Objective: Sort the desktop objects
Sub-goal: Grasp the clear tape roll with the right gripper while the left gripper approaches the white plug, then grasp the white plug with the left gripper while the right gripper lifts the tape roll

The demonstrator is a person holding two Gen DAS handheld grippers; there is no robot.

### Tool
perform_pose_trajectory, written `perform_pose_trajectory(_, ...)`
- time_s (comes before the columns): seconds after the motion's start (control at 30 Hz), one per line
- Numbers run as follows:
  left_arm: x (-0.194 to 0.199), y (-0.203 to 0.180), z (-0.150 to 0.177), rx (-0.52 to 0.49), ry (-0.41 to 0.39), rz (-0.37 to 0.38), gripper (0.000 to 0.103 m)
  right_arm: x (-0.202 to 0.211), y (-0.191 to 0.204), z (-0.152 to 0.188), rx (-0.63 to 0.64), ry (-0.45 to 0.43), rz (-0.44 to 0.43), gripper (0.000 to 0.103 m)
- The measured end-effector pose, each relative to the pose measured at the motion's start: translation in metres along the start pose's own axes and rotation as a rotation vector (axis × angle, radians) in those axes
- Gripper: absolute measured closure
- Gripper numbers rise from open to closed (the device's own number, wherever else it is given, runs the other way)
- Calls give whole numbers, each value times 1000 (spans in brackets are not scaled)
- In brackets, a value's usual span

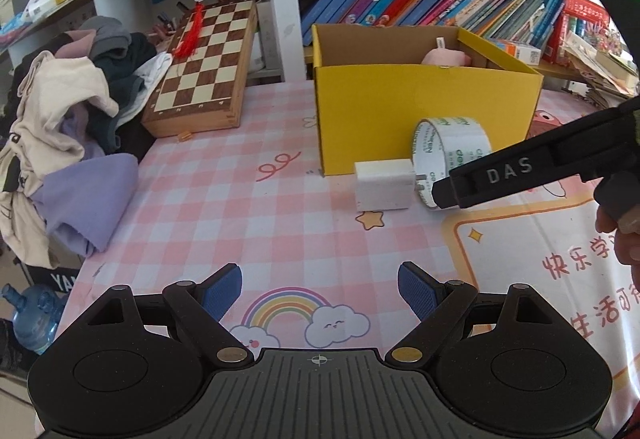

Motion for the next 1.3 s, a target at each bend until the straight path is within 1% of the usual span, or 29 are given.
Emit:
perform_pose_trajectory(0.1,-2,1,0,5,5,-6,15,-7,-2,-1,-10,15,2,36)
perform_pose_trajectory(0.17,-4,0,-1,5,8,-5,15,-10,-4,0,-16,25,1,53)
perform_pose_trajectory(0.23,-6,-2,-1,4,10,-2,15,-11,-7,1,-27,34,-9,61)
perform_pose_trajectory(0.47,-12,-19,-13,-34,-17,17,15,11,-19,1,-32,-11,-13,62)
perform_pose_trajectory(0.63,-20,-33,-22,-56,-31,29,15,26,-26,9,-40,-19,-8,62)
perform_pose_trajectory(0.9,-37,-56,-33,-95,-37,42,16,39,-31,14,-27,-29,-13,62)
perform_pose_trajectory(1.17,-66,-68,-52,-114,-62,18,17,41,-39,20,-29,-16,-25,62)
perform_pose_trajectory(1.2,-69,-69,-53,-117,-63,9,18,41,-40,21,-27,-14,-26,62)
perform_pose_trajectory(1.27,-74,-69,-56,-107,-54,3,27,42,-41,22,-25,-11,-32,62)
perform_pose_trajectory(1.3,-76,-69,-56,-96,-47,5,28,42,-41,22,-23,-9,-35,62)
Point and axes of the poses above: each gripper's, at about its wrist camera, not at the fingertips, and x roughly against the way its jaws point, y to its left, z to its underside, the point moved 10 cm from there along -x, roughly the way its jaws point, and after that the axes turned 11 degrees about -z, right-handed, at the moved point
